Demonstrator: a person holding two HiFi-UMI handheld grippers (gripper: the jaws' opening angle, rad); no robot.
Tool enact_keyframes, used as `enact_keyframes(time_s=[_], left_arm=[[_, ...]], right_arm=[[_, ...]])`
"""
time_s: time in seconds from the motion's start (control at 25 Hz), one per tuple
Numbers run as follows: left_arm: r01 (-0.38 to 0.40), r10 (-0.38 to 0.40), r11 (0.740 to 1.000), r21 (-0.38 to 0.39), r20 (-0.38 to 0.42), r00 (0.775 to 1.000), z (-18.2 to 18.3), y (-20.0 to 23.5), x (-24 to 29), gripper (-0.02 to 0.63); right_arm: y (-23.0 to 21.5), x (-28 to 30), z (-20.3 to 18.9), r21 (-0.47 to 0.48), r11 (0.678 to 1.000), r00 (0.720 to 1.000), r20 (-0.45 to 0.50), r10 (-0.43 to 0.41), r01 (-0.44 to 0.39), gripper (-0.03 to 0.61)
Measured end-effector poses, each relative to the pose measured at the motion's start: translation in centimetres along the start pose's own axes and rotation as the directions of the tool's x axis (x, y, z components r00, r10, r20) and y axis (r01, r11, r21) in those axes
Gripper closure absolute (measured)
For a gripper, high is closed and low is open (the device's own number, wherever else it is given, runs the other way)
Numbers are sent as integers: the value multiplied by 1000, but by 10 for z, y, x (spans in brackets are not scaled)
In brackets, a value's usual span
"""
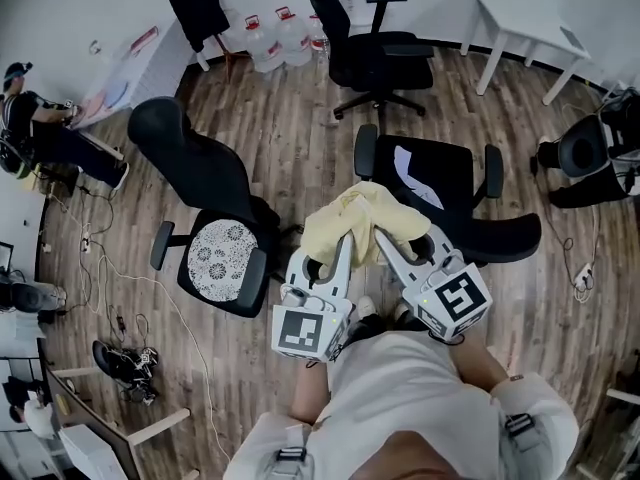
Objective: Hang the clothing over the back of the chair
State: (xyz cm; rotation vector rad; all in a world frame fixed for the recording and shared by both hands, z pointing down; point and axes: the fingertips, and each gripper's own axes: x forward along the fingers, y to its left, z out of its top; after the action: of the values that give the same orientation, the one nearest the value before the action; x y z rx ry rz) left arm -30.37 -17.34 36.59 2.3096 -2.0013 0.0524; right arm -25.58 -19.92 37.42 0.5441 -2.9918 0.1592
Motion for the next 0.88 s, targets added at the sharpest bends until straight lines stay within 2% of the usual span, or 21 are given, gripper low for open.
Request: enact_keyframes(time_s=[0.08,0.52,0.88], left_arm=[[8,-8,1000,-1,8,1000,0,-1,3,569],[-55,55,998,9,6,998,1,8,6,569],[-101,99,993,55,38,994,23,28,13,569]], right_arm=[[-3,0,0,-2,1000,1000,-2,-2,2,517],[-5,12,3,3,997,997,10,76,-76,515],[-11,38,26,-4,994,993,46,112,-112,517]])
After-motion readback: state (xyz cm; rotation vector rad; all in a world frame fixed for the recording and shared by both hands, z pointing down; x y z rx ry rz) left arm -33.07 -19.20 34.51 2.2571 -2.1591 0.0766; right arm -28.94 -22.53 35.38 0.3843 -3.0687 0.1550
